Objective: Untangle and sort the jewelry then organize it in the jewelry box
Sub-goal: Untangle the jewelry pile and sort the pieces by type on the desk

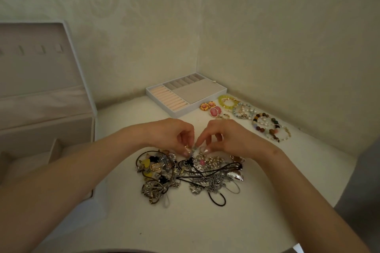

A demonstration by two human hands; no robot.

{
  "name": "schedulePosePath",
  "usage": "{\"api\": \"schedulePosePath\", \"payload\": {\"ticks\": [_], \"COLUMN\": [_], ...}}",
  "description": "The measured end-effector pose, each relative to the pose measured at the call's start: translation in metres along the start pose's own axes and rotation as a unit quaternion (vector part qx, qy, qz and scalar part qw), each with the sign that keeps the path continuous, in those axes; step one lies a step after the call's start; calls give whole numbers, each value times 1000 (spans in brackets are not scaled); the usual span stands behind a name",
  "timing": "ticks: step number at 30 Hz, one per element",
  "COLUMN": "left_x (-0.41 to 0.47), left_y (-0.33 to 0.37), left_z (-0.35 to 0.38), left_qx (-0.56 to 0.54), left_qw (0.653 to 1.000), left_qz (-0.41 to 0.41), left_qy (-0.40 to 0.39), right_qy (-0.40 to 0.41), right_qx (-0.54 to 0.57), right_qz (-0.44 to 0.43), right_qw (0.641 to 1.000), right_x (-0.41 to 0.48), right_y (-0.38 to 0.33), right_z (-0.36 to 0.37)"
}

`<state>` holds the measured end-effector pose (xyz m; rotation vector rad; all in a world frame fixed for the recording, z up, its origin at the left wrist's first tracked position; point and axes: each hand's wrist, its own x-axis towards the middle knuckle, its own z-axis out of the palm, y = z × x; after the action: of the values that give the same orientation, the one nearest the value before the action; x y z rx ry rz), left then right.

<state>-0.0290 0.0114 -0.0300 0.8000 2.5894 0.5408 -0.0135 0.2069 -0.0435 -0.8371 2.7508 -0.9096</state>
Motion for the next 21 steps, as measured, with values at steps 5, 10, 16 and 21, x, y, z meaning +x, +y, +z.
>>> {"api": "schedulePosePath", "payload": {"ticks": [5, 10, 16, 21], "left_x": [-1, -4, -4, -2], "left_y": [0, 0, 1, 17], "left_z": [-1, -6, -6, -2], "left_qx": [10, 2, -2, -51], "left_qw": [1000, 999, 999, 988], "left_qz": [-17, -25, -1, 62], "left_qy": [-20, -23, 37, 133], "right_qy": [-17, -21, 29, 54], "right_qx": [2, -5, 61, 144], "right_qz": [18, 25, 30, 52], "right_qw": [1000, 999, 997, 987], "right_x": [-1, -2, -5, -5], "right_y": [2, 0, 1, 5], "right_z": [-1, 0, -5, -12]}}
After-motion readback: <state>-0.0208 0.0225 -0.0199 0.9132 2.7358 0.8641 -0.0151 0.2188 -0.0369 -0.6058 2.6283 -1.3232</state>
